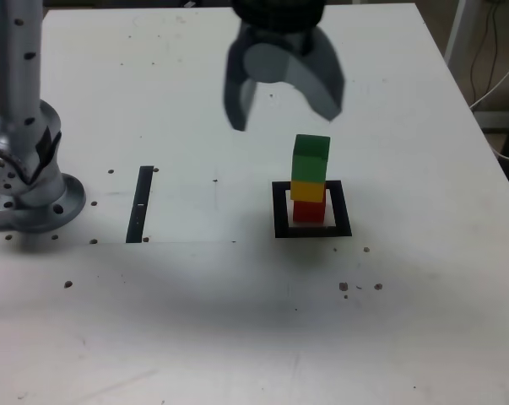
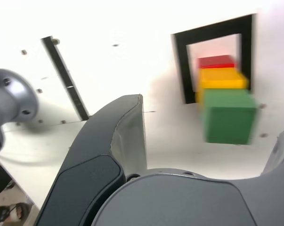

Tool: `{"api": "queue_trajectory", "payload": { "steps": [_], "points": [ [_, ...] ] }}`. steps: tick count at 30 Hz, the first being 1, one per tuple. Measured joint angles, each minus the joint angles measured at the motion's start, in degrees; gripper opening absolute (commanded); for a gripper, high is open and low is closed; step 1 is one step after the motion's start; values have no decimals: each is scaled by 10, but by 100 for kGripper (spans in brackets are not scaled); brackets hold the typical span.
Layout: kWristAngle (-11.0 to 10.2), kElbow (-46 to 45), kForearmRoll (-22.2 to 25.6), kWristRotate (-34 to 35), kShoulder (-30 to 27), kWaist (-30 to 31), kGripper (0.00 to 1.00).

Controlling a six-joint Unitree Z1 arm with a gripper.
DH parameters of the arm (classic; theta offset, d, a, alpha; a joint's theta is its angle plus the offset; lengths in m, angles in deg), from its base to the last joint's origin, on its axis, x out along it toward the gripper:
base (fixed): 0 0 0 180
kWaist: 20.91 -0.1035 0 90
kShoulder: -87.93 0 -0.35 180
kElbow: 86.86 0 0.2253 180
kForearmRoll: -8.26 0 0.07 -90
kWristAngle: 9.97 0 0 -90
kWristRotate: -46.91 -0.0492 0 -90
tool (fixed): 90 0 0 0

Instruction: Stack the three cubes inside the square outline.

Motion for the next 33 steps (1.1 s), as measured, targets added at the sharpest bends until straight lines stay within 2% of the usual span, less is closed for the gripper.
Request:
{"api": "queue_trajectory", "payload": {
  "steps": [7, 13, 19, 26, 33],
  "points": [
    [-3, -106, -24, 14, -66, 0, 99],
    [-2, -217, -69, 28, -119, -1, 99],
    [11, -330, -134, 37, -164, -10, 99],
    [21, -449, -194, 40, -200, -25, 99],
    [29, -500, -241, 40, -208, -28, 100]
  ]
}}
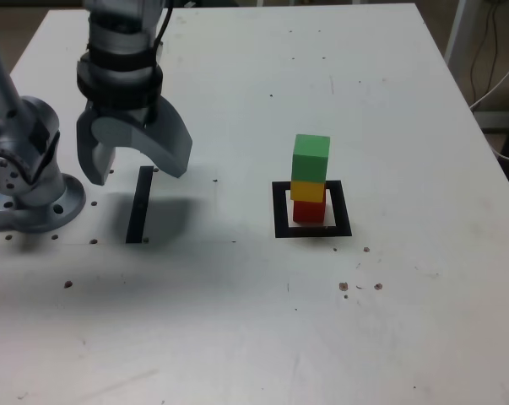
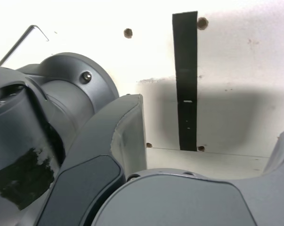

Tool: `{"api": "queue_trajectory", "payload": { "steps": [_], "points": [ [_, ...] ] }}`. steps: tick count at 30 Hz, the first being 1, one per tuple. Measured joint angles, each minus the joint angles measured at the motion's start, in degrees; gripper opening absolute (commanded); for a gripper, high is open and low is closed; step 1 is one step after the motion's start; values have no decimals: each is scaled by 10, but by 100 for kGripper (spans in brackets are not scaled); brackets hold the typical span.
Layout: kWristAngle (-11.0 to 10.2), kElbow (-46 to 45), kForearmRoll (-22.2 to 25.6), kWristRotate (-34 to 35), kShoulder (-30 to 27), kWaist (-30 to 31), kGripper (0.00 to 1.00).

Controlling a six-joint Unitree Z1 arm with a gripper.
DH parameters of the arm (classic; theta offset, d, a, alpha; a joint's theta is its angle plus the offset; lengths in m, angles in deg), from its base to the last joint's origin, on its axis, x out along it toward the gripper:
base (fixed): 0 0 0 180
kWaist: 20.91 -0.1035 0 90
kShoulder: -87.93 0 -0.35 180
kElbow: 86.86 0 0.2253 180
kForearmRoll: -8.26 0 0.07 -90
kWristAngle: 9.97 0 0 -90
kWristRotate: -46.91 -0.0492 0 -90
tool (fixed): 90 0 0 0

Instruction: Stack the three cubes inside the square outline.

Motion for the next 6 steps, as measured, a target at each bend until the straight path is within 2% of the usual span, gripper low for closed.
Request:
{"api": "queue_trajectory", "payload": {
  "steps": [6],
  "points": [
    [13, -52, -60, 0, 1, 0, 100]
  ]
}}
